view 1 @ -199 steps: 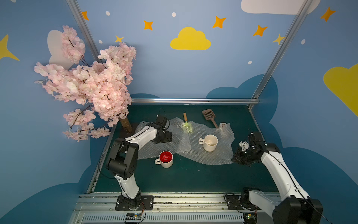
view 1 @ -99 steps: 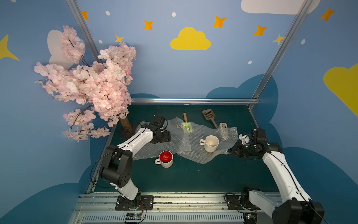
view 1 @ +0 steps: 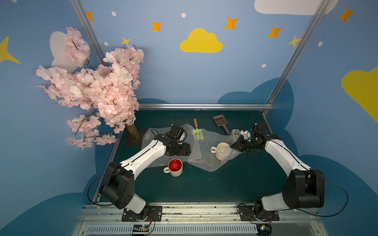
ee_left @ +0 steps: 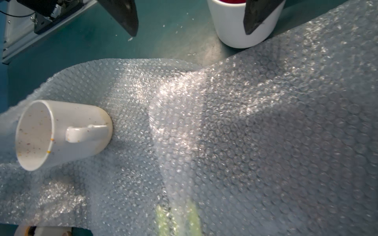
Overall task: Wrap mugs in bubble wrap
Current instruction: Wrap the mug in bubble wrap.
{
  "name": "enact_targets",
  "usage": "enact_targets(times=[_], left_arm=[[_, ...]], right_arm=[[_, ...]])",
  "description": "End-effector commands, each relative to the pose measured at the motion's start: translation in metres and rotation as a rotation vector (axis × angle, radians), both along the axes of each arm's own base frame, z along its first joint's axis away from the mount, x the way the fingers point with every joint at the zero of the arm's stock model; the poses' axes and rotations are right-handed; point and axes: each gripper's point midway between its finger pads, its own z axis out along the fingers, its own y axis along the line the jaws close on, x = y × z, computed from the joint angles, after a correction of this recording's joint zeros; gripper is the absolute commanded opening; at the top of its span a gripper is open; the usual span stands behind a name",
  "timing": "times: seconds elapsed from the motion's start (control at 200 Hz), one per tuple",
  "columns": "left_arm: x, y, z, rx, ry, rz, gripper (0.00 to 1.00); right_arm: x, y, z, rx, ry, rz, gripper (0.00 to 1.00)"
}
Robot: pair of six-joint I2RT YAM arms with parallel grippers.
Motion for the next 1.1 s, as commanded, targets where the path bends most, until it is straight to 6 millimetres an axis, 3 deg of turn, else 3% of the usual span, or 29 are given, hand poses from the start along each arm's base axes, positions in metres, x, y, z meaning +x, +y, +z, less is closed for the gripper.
enact_targets(times=[0.0,0.18,0.305,0.446,0.631,0.871,1.096], left_arm=[[-0.003,-0.031,0.013,-0.055,-0.004,-0.029,0.8],[-0.002,-0.084,0.022,-0.109,-0.029,-0.101,0.81],[0.006,-0.113,0.018,-0.117,-0.052,-0.151,0.81],[0.016,-0.134,0.011,-0.136,-0.061,-0.175,0.81],[0.009,-0.165,0.004,-0.142,-0.02,-0.21,0.8],[0.003,-0.191,-0.002,-0.169,0.043,-0.196,0.77],[0.003,-0.192,-0.016,-0.118,0.086,-0.142,0.75]], right_arm=[[0.019,0.008,0.003,-0.037,-0.067,0.026,0.0],[0.027,0.011,-0.018,-0.136,-0.03,0.047,0.0],[0.029,0.013,-0.035,-0.172,0.019,0.049,0.0],[0.027,0.016,-0.048,-0.215,0.044,0.052,0.0],[0.026,0.023,-0.062,-0.22,0.082,0.05,0.0],[0.031,0.026,-0.066,-0.21,0.083,0.002,0.0],[0.033,0.029,-0.059,-0.194,0.065,-0.032,0.0]])
